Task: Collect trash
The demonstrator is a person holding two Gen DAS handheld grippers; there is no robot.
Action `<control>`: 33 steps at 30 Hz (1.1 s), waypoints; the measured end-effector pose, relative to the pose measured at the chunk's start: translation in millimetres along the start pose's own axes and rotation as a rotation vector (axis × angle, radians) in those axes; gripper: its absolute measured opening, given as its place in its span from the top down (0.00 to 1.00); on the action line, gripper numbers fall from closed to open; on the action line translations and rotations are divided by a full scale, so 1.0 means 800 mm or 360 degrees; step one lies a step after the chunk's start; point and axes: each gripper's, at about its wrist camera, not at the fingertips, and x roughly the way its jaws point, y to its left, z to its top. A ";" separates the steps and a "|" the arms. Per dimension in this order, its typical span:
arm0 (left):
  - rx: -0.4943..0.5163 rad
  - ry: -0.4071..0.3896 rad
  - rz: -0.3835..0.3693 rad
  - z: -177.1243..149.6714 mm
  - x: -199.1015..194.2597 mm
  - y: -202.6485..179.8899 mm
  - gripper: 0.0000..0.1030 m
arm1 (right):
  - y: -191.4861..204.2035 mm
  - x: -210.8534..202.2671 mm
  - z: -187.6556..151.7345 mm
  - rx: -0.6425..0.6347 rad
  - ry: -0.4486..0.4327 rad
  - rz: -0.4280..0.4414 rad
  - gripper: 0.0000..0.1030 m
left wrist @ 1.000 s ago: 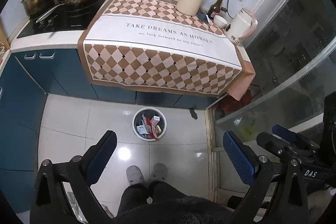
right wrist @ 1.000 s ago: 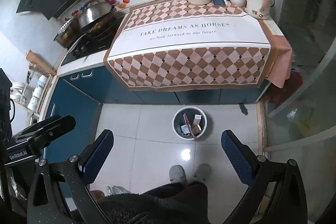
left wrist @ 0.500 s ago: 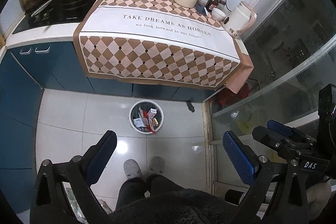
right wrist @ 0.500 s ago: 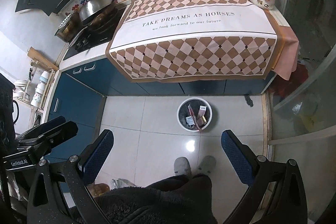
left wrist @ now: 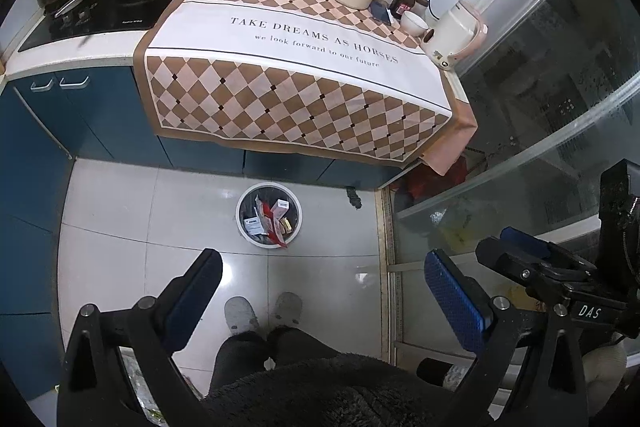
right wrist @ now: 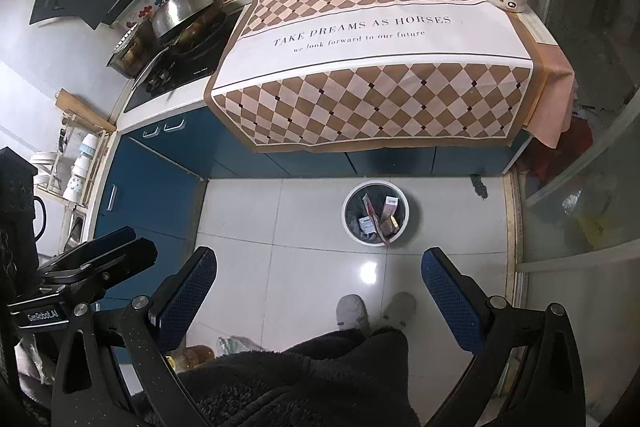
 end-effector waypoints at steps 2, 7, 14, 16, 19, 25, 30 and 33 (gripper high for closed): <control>0.0002 0.0004 -0.0003 0.000 0.000 0.001 0.00 | 0.000 0.001 -0.001 0.0001 0.0001 0.0003 0.00; -0.0007 0.0004 -0.0010 0.000 0.000 0.001 0.00 | -0.001 0.000 0.000 0.0002 0.0005 0.0004 0.00; -0.0019 0.0014 -0.0025 -0.004 0.003 -0.004 0.00 | -0.002 0.000 -0.001 -0.0003 0.0009 0.0003 0.00; -0.0027 0.0015 -0.0024 -0.005 0.004 -0.008 0.00 | -0.003 0.001 -0.002 0.0000 0.0014 0.0005 0.00; -0.0031 0.0013 -0.0024 -0.006 0.004 -0.009 0.00 | -0.010 0.000 -0.005 -0.0010 0.0025 0.0011 0.00; -0.0046 -0.0003 -0.0016 -0.006 0.005 -0.008 0.00 | -0.011 0.000 -0.006 -0.0015 0.0028 0.0014 0.00; -0.0078 -0.0020 -0.0022 -0.007 0.003 -0.009 0.00 | -0.011 0.000 -0.005 -0.0018 0.0030 0.0014 0.00; -0.0087 -0.0030 -0.0020 -0.006 0.002 -0.010 0.00 | -0.011 -0.001 -0.006 -0.0023 0.0035 0.0021 0.00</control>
